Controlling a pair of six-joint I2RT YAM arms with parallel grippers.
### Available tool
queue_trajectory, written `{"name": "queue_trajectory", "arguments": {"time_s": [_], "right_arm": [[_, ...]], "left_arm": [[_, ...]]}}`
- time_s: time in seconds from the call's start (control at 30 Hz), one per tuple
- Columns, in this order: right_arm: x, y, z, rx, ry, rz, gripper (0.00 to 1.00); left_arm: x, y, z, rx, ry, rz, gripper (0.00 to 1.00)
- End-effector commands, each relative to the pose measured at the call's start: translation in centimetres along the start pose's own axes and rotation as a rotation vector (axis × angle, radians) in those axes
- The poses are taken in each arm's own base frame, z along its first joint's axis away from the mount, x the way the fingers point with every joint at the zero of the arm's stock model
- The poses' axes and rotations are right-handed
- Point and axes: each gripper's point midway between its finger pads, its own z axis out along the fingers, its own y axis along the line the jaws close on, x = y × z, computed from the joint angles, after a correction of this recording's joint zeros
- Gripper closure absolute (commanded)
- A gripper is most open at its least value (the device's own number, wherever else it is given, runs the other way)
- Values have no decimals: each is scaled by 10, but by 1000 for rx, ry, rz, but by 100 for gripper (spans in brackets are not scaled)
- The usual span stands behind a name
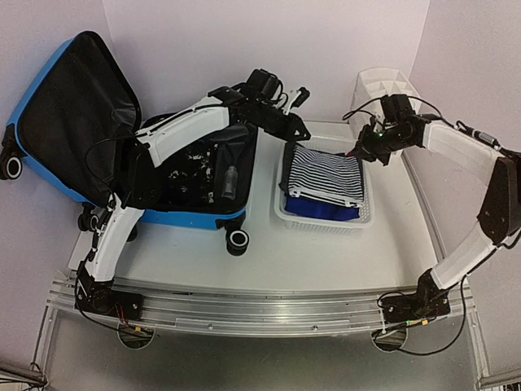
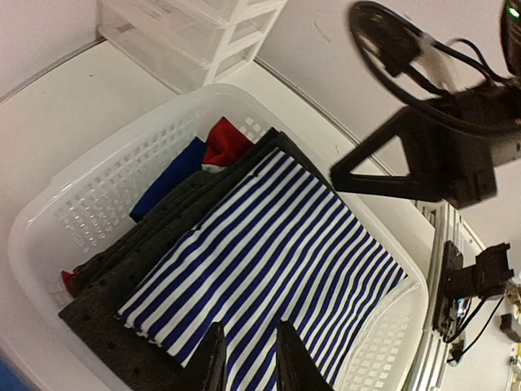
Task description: Open, take out, and arrange the luggage
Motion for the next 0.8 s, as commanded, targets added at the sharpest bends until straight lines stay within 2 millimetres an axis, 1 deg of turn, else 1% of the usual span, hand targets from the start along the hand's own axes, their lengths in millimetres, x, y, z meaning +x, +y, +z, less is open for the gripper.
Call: {"name": "queue_trajectory", "arguments": {"time_s": [0.0,0.1,0.23,0.3,0.37,0.47,0.53,0.6,0.67,0.7,0.77], "right_arm": [[-12,-1,28,-12,-17,36,100],[-4,-15,49,27,24,57,100],[1,-41,63,108,28,79,100],[2,-53,66,142,27,91,100],[4,-62,69,169,30,94,100],[1,-61,71,167,32,86,100],[-5,-53,69,146,25,79,100],[-15,-42,62,125,6,68,100],[-30,-25,52,107,-28,47,100],[-37,-14,45,96,-51,33,100],[-49,10,34,75,-99,-6,99]], "left_arm": [[12,-10,19,40,1,79,80],[30,21,37,-64,21,108,81],[41,47,47,-161,30,135,82],[44,56,49,-191,33,136,82],[49,69,50,-240,40,131,83],[52,82,45,-289,52,127,84],[48,82,39,-293,50,134,84],[39,72,33,-264,34,143,83],[21,51,20,-198,4,153,79],[9,40,12,-161,-16,154,76],[-9,27,-7,-112,-38,142,71]]}}
